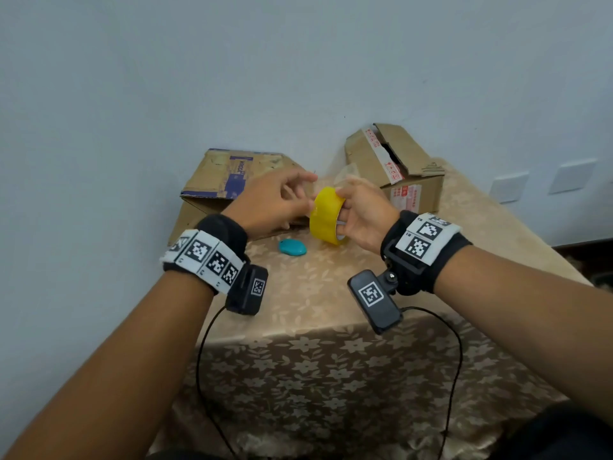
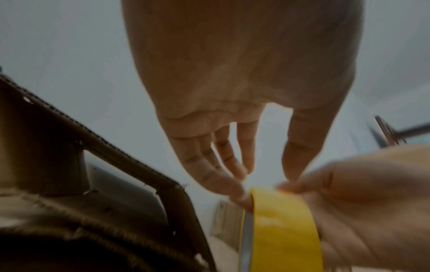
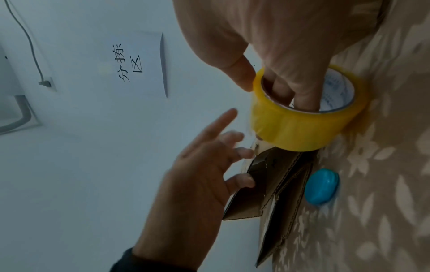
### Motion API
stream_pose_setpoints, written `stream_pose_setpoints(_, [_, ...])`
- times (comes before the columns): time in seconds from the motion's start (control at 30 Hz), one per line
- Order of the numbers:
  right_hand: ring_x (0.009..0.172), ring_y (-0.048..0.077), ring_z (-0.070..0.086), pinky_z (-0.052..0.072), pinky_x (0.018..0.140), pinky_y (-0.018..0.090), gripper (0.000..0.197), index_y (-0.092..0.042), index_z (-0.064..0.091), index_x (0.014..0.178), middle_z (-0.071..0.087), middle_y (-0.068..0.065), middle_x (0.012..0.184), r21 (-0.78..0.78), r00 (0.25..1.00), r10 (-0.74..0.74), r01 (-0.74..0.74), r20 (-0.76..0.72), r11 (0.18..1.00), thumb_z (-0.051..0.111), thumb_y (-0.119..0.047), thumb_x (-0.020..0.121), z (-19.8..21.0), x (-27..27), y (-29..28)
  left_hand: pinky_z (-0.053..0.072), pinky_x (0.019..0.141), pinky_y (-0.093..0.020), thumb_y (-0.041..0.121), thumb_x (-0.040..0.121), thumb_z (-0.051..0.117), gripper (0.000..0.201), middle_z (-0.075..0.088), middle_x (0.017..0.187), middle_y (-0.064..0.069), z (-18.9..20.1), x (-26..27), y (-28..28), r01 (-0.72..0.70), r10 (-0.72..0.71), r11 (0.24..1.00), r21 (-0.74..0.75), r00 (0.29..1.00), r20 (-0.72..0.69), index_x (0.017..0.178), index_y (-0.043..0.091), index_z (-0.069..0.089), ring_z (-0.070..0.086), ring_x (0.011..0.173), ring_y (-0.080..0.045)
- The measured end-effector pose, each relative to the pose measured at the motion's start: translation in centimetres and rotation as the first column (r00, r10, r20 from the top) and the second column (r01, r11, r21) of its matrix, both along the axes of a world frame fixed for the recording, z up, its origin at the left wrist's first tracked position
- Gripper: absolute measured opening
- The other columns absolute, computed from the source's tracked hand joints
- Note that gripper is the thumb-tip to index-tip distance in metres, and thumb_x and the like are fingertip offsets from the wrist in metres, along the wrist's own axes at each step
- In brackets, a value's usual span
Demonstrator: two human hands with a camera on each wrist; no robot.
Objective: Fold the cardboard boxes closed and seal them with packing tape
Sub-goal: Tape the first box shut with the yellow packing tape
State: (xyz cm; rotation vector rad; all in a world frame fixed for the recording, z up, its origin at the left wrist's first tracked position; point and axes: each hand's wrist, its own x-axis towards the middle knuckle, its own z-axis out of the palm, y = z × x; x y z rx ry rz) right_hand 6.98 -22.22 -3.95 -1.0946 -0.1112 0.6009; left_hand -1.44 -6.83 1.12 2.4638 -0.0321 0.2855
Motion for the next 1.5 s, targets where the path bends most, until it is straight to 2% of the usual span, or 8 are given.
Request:
stream_pose_setpoints(0.17, [0.101, 0.039, 0.075, 0.062, 0.072, 0.050, 0.052, -0.025, 0.032, 0.151, 0.068, 0.025, 0.125, 0.022, 1.000, -0.002, 0.003, -0.018, 1.000, 0.043, -0.004, 0.104, -0.1, 0.4, 0.3, 0.057, 0.087, -0.036, 0.039, 0.070, 0.091, 0.068, 0.061, 0.115, 0.005, -1.7, 0.1, -0.2, 0.024, -0.036, 0.958, 0.286, 0.999, 0.037, 0.131, 0.025, 0.066, 0.066, 0.093, -0.009])
stream_pose_setpoints(0.3, [0.089, 0.032, 0.077, 0.062, 0.065, 0.049, 0.047, -0.016, 0.040, 0.153, 0.071, 0.021, 0.120, -0.017, 0.999, -0.027, 0.026, -0.043, 1.000, 0.047, -0.016, 0.106, -0.1, 0.3, 0.5, 0.058, 0.078, -0.037, 0.029, 0.075, 0.089, 0.031, 0.070, 0.098, 0.007, -1.5, 0.3, -0.4, -0.045, -0.036, 0.939, 0.340, 0.973, 0.227, 0.104, 0.022, 0.079, 0.068, 0.081, -0.005])
stream_pose_setpoints(0.43, [0.070, 0.022, 0.073, 0.060, 0.078, 0.050, 0.039, -0.018, 0.044, 0.141, 0.075, 0.006, 0.079, 0.003, 0.999, -0.023, 0.023, -0.029, 1.000, 0.053, -0.012, 0.104, -0.5, 0.5, 0.1, 0.057, 0.074, -0.039, 0.027, 0.083, 0.082, 0.009, 0.071, 0.086, 0.008, -1.6, 0.5, -0.7, -0.078, -0.034, 0.923, 0.376, 0.959, 0.281, 0.087, 0.021, 0.077, 0.067, 0.078, -0.007])
stream_pose_setpoints(0.57, [0.107, 0.037, 0.068, 0.052, 0.096, 0.066, 0.053, -0.026, 0.039, 0.148, 0.065, 0.019, 0.127, 0.024, 1.000, -0.019, 0.020, -0.015, 1.000, 0.053, -0.003, 0.102, -0.4, 0.1, 0.1, 0.055, 0.072, -0.039, 0.029, 0.083, 0.068, 0.009, 0.063, 0.089, 0.006, -1.6, 0.4, -1.1, -0.019, -0.099, 0.910, 0.415, 0.960, 0.263, 0.082, 0.020, 0.069, 0.061, 0.078, -0.007])
stream_pose_setpoints(0.73, [0.118, 0.039, 0.065, 0.055, 0.093, 0.060, 0.053, -0.028, 0.041, 0.148, 0.061, 0.022, 0.134, 0.006, 0.998, -0.056, 0.056, -0.037, 0.998, 0.053, -0.003, 0.103, -0.3, -0.1, 0.4, 0.053, 0.073, -0.041, 0.030, 0.082, 0.060, 0.008, 0.060, 0.090, 0.005, -1.9, 0.6, -1.0, 0.047, -0.146, 0.901, 0.432, 0.969, 0.199, 0.082, 0.022, 0.063, 0.057, 0.080, -0.011])
stream_pose_setpoints(1.07, [0.118, 0.038, 0.066, 0.058, 0.091, 0.053, 0.051, -0.011, 0.044, 0.148, 0.063, 0.025, 0.131, -0.018, 0.991, -0.105, 0.104, -0.077, 0.994, 0.054, 0.003, 0.100, -0.1, 0.0, 1.3, 0.045, 0.071, -0.021, 0.018, 0.102, 0.058, 0.010, 0.066, 0.099, -0.005, -2.1, 0.5, 0.2, 0.209, -0.227, 0.945, 0.250, 0.973, 0.047, 0.099, 0.009, 0.061, 0.060, 0.089, -0.020])
stream_pose_setpoints(1.33, [0.116, 0.041, 0.066, 0.054, 0.098, 0.059, 0.032, 0.005, 0.056, 0.132, 0.062, 0.033, 0.130, -0.004, 0.995, -0.073, 0.073, -0.071, 0.997, 0.051, 0.003, 0.100, 0.3, -0.1, 0.7, 0.052, 0.072, -0.019, 0.014, 0.102, 0.059, 0.021, 0.071, 0.102, 0.000, -1.6, -0.1, 0.2, 0.304, -0.313, 0.945, 0.121, 0.948, 0.055, 0.089, 0.030, 0.056, 0.064, 0.095, -0.014])
stream_pose_setpoints(1.5, [0.070, 0.023, 0.067, 0.058, 0.057, 0.037, 0.018, 0.000, 0.057, 0.119, 0.068, 0.013, 0.072, -0.013, 0.995, -0.058, 0.058, -0.075, 0.998, 0.048, 0.000, 0.103, 0.1, 0.0, 0.4, 0.054, 0.067, -0.032, 0.018, 0.097, 0.058, 0.010, 0.073, 0.095, -0.005, -1.7, -0.3, 0.2, 0.305, -0.318, 0.935, -0.182, 0.947, -0.045, 0.091, 0.009, 0.057, 0.061, 0.086, -0.042])
